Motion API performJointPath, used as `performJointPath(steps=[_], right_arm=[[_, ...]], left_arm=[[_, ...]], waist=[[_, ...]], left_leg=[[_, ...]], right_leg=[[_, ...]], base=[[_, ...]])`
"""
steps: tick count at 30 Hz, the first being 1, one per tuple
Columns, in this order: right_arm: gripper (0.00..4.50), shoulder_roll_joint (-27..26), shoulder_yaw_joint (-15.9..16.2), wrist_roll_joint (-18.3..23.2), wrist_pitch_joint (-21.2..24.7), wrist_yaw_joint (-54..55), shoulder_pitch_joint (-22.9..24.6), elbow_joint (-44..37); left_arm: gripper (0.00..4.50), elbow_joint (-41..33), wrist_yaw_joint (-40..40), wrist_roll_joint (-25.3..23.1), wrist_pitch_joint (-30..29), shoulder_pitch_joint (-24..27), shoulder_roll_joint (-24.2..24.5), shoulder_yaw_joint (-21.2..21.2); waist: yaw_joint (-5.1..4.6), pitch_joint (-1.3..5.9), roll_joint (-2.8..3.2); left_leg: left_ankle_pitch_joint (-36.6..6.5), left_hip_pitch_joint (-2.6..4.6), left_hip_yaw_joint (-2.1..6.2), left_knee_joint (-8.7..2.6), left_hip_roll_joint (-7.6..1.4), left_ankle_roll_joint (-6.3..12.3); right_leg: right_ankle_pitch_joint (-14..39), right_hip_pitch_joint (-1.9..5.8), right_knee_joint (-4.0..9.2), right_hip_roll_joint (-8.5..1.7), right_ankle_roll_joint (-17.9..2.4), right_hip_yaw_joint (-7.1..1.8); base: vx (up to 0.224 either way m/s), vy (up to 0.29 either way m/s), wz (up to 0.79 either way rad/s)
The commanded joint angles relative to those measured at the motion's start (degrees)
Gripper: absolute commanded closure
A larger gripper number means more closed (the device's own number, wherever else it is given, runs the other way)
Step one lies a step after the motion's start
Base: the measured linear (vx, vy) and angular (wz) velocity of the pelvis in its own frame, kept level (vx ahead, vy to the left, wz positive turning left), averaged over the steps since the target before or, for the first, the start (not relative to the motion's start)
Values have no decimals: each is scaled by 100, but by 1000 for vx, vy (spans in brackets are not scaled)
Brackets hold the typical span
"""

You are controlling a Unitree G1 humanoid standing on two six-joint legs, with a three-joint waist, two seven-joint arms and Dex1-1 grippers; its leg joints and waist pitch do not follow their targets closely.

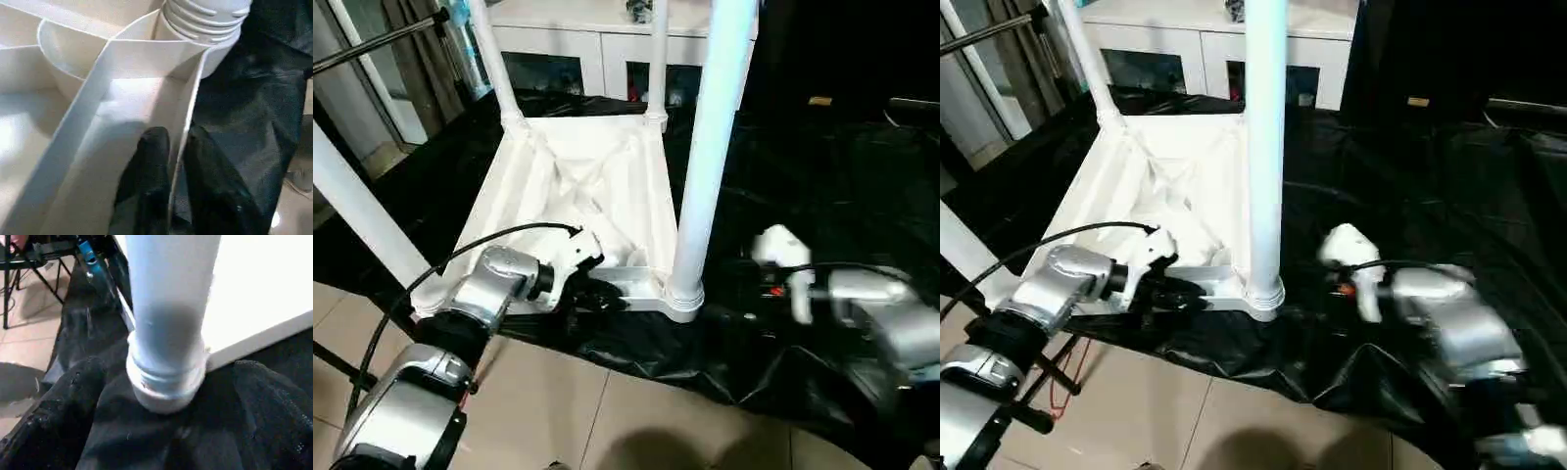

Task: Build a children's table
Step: Rotate leg to tighten

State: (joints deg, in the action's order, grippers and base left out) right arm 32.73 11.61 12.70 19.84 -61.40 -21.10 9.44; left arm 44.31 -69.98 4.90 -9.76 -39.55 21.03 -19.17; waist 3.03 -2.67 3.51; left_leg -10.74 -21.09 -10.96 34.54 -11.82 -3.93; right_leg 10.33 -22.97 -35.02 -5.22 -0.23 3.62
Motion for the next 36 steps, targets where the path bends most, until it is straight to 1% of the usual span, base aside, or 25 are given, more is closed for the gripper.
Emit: performJointPath(steps=[1,2,3,4,7,9,11,13,14,15,16,18,19,21,22,23,24,25,27,30,31,32,33,35,36], right_arm=[[0,-123,160,-118,-64,117,-93,36],[0,-208,205,-146,-50,191,-103,62],[0,-281,228,-163,-63,248,-121,90],[0,-444,251,-201,-85,346,-197,199],[0,-598,299,-315,-235,406,-308,437],[0,-692,302,-352,-277,455,-381,593],[0,-771,305,-326,-249,481,-447,665],[0,-816,323,-345,-262,507,-510,732],[18,-825,332,-375,-293,513,-538,777],[29,-832,341,-399,-328,501,-559,821],[36,-813,376,-458,-377,486,-577,867],[39,-792,383,-488,-430,431,-613,961],[62,-791,368,-477,-446,397,-647,1023],[74,-779,363,-484,-479,369,-694,1096],[80,-779,363,-484,-479,369,-694,1096],[89,-776,364,-493,-490,366,-720,1133],[89,-771,363,-508,-503,331,-760,1198],[89,-771,363,-508,-503,331,-760,1198],[122,-789,343,-513,-505,306,-789,1259],[137,-834,346,-549,-544,332,-788,1320],[137,-859,348,-572,-577,345,-793,1370],[161,-901,348,-585,-592,391,-778,1406],[161,-1054,281,-572,-573,606,-730,1519],[168,-1311,120,-563,-592,1088,-651,1737],[174,-1461,35,-556,-576,1364,-610,1868]], left_arm=[[404,22,-43,62,-7,1,8,65],[412,-51,-63,88,-10,44,10,79],[412,-124,-90,123,-5,80,9,99],[412,-237,-118,215,-24,123,-27,185],[434,-302,-133,269,-1,148,-95,255],[439,-310,-133,258,0,171,-122,268],[445,-351,-174,247,2,202,-127,257],[445,-360,-198,231,1,214,-130,261],[448,-350,-185,213,6,215,-134,262],[450,-355,-171,203,9,228,-132,260],[450,-368,-166,204,15,251,-125,262],[450,-397,-160,214,-9,275,-118,280],[450,-424,-183,215,-15,293,-104,289],[450,-437,-209,214,-2,312,-84,298],[450,-437,-209,214,-2,312,-84,298],[450,-435,-214,213,15,323,-74,303],[450,-440,-202,206,26,333,-76,313],[450,-440,-202,206,26,333,-76,313],[450,-455,-182,208,22,337,-98,331],[450,-488,-166,225,6,362,-115,349],[450,-499,-147,227,2,369,-127,359],[450,-478,-105,221,11,362,-145,372],[450,-334,183,135,70,307,-220,412],[450,-163,641,86,90,226,-389,514],[450,-78,914,82,88,170,-513,583]], waist=[[6,391,-50],[5,392,-54],[-2,389,-5],[-18,395,6],[-46,407,-29],[-64,416,-14],[-86,403,-15],[-97,397,-18],[-98,397,-43],[-95,391,-22],[-101,382,-65],[-102,379,-65],[-102,382,-69],[-97,382,-57],[-99,387,-77],[-97,386,-73],[-99,388,-84],[-100,390,-81],[-98,389,-85],[-99,379,-82],[-105,378,-59],[-105,380,-51],[-111,377,-38],[-130,371,-57],[-142,359,-34]], left_leg=[[-1096,37,61,-372,-80,297],[-1088,39,56,-371,-80,302],[-1116,41,62,-380,-83,281],[-1149,34,67,-385,-81,254],[-1098,29,62,-376,-79,253],[-1005,13,58,-362,-73,312],[-1037,8,56,-365,-68,332],[-1104,22,52,-369,-72,326],[-1098,20,51,-368,-70,330],[-1108,24,53,-373,-76,328],[-1136,20,47,-375,-73,318],[-1132,19,51,-378,-79,310],[-1129,29,45,-374,-78,314],[-1089,23,49,-374,-80,329],[-1050,22,49,-370,-83,352],[-1027,20,46,-369,-82,361],[-979,16,42,-367,-83,386],[-966,16,42,-364,-82,403],[-973,21,38,-363,-82,411],[-1022,19,35,-366,-83,403],[-1070,25,34,-367,-80,378],[-1073,27,40,-371,-82,365],[-1089,23,40,-372,-83,358],[-1168,30,40,-379,-73,309],[-1246,36,42,-387,-68,260]], right_leg=[[1149,315,432,-228,-1363,-178],[1109,309,431,-228,-1374,-181],[1074,309,430,-229,-1401,-175],[1012,320,418,-226,-1426,-171],[758,326,392,-227,-1525,-175],[592,337,374,-235,-1581,-176],[621,346,384,-227,-1566,-174],[761,341,401,-224,-1547,-174],[779,344,400,-223,-1540,-176],[850,334,401,-230,-1532,-176],[955,334,418,-225,-1496,-178],[1058,330,417,-241,-1478,-183],[1101,321,423,-233,-1462,-187],[1075,325,413,-233,-1456,-186],[1029,323,402,-235,-1466,-190],[1005,324,404,-234,-1470,-191],[927,324,398,-230,-1484,-191],[899,321,392,-229,-1501,-189],[930,319,395,-230,-1500,-189],[1060,312,410,-237,-1473,-192],[1110,308,423,-233,-1459,-189],[1097,311,416,-232,-1458,-191],[1089,306,416,-231,-1463,-192],[1183,300,438,-227,-1440,-188],[1349,287,457,-239,-1410,-190]], base=[[0,0,0],[0,0,0],[0,0,0],[0,0,0],[0,0,0],[0,0,0],[0,0,0],[0,0,0],[0,0,0],[0,0,0],[0,0,0],[0,0,0],[0,0,0],[0,0,0],[0,0,0],[0,0,0],[0,0,0],[0,0,0],[0,0,0],[0,0,0],[0,0,0],[0,0,0],[0,0,0],[0,0,0],[0,0,0]])
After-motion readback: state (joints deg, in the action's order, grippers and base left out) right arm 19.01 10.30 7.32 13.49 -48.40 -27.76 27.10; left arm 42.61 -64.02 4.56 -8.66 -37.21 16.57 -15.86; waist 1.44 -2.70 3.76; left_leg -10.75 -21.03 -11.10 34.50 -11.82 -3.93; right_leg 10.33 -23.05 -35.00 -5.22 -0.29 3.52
